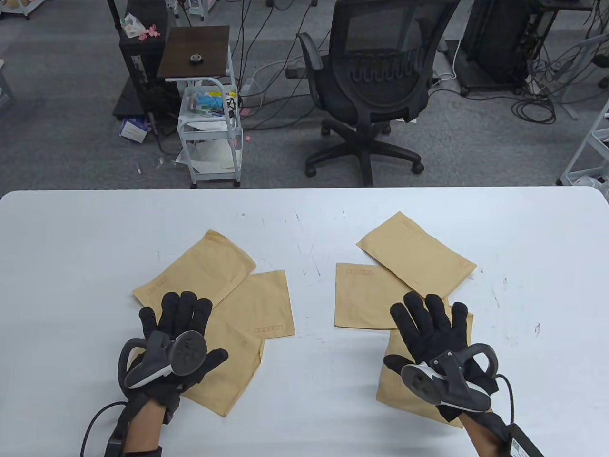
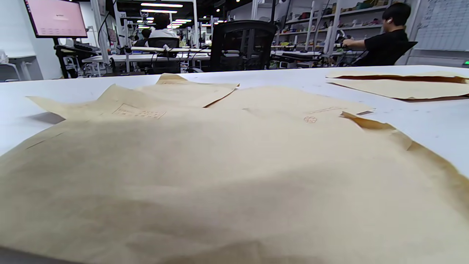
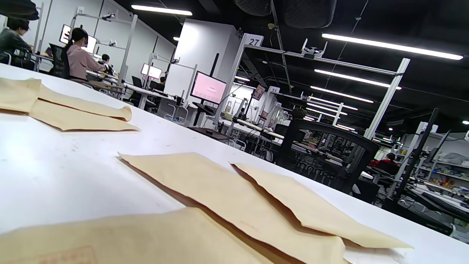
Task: Push scattered envelopes inward from both sides into a neat stack
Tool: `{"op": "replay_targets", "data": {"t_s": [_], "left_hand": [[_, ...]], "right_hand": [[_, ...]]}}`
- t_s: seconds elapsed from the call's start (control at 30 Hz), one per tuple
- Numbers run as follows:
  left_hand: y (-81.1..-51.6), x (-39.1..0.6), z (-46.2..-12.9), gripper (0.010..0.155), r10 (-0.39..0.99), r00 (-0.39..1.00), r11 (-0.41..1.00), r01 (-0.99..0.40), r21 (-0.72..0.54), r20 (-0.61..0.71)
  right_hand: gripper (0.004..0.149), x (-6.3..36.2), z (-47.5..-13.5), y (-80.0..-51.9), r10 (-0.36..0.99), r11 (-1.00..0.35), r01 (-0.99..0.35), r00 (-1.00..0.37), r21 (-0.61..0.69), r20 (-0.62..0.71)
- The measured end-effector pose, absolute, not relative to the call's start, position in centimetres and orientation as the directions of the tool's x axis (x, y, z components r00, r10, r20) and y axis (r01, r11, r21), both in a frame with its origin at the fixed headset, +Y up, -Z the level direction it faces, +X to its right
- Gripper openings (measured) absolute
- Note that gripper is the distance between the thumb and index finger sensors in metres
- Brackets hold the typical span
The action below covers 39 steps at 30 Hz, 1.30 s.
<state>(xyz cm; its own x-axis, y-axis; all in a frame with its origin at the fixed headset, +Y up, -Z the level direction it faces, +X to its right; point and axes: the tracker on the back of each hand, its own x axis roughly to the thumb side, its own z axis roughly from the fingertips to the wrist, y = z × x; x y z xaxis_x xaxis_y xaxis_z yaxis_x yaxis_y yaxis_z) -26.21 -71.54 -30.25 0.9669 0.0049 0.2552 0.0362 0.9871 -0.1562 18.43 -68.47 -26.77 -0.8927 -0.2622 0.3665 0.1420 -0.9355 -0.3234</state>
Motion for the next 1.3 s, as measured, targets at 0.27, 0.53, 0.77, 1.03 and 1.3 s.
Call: {"op": "replay_targets", "data": {"t_s": [0.27, 0.53, 0.77, 1.03, 1.3], "left_hand": [[-71.6, -29.7, -34.4, 0.081, 0.060, 0.991, 0.927, -0.011, -0.374, 0.118], [-78.8, -31.4, -37.0, 0.108, 0.018, 0.991, 0.827, 0.059, -0.558, 0.132], [-78.7, -30.9, -36.8, 0.096, 0.064, 0.993, 0.896, -0.015, -0.444, 0.095], [-76.9, -29.4, -37.2, 0.098, -0.004, 0.997, 0.894, 0.036, -0.446, 0.071], [-75.6, -28.6, -42.4, 0.106, 0.049, 0.996, 0.834, -0.001, -0.552, 0.072]], "right_hand": [[0.089, 20.7, -30.9, -66.8, -0.161, -0.987, 0.156, -0.942, -0.039, 0.295], [0.107, 25.7, -36.9, -74.9, -0.172, -0.861, 0.258, -0.959, 0.439, 0.226], [0.100, 27.1, -37.2, -77.5, -0.025, -0.892, 0.096, -0.986, 0.441, 0.165], [0.088, 25.1, -36.9, -74.6, -0.145, -0.929, 0.201, -0.970, 0.312, 0.193], [0.092, 15.3, -34.0, -72.5, -0.119, -0.945, 0.258, -0.843, 0.201, 0.525]]}}
